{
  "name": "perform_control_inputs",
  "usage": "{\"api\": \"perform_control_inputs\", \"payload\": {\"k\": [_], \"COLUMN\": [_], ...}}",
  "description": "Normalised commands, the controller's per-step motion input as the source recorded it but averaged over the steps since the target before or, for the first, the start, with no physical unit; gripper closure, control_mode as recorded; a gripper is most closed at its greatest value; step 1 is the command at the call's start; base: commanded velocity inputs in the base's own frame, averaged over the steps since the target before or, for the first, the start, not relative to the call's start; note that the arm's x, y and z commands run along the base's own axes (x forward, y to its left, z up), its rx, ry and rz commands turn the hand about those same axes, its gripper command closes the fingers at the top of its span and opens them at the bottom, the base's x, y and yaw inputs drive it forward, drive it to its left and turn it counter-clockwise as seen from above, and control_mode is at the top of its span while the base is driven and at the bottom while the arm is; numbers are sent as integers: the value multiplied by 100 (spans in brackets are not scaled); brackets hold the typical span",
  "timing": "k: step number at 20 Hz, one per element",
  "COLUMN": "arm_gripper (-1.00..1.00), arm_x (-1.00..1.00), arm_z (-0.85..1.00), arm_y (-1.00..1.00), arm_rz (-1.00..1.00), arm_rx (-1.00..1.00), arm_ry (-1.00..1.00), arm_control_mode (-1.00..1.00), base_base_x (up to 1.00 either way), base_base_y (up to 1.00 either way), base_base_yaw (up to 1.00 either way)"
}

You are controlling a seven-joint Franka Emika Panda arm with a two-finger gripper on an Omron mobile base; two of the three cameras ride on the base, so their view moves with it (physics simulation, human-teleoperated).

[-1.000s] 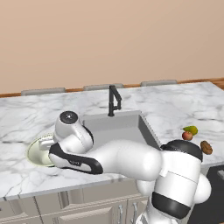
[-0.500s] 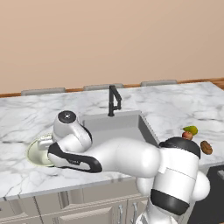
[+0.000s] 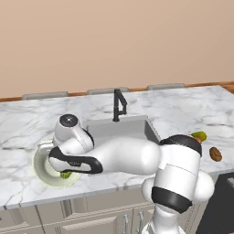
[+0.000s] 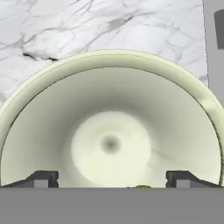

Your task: There is a mixed pile of frozen fruits and vegetables on the counter. Locate all the frozen vegetables and place the items in a bowl on the counter. Take all the frozen fruits and defrost them in a running sink.

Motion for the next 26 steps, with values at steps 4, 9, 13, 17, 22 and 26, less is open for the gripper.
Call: {"api": "perform_control_inputs", "payload": {"k": [4,9,13,17,22,26], "arm_gripper": [-100,-100,-100,-100,-100,-100], "arm_x": [9,17,0,-17,-38,-31], "arm_z": [18,20,48,51,27,0], "arm_y": [18,18,4,0,-25,-71], "arm_rz": [0,0,0,0,0,-1], "arm_rx": [0,0,0,0,0,0], "arm_ry": [1,5,2,0,0,4], "arm_control_mode": [-100,-100,-100,-100,-100,-100], "base_base_x": [0,0,0,0,0,0], "base_base_y": [0,0,0,0,0,0], "base_base_yaw": [0,0,0,0,0,0]}}
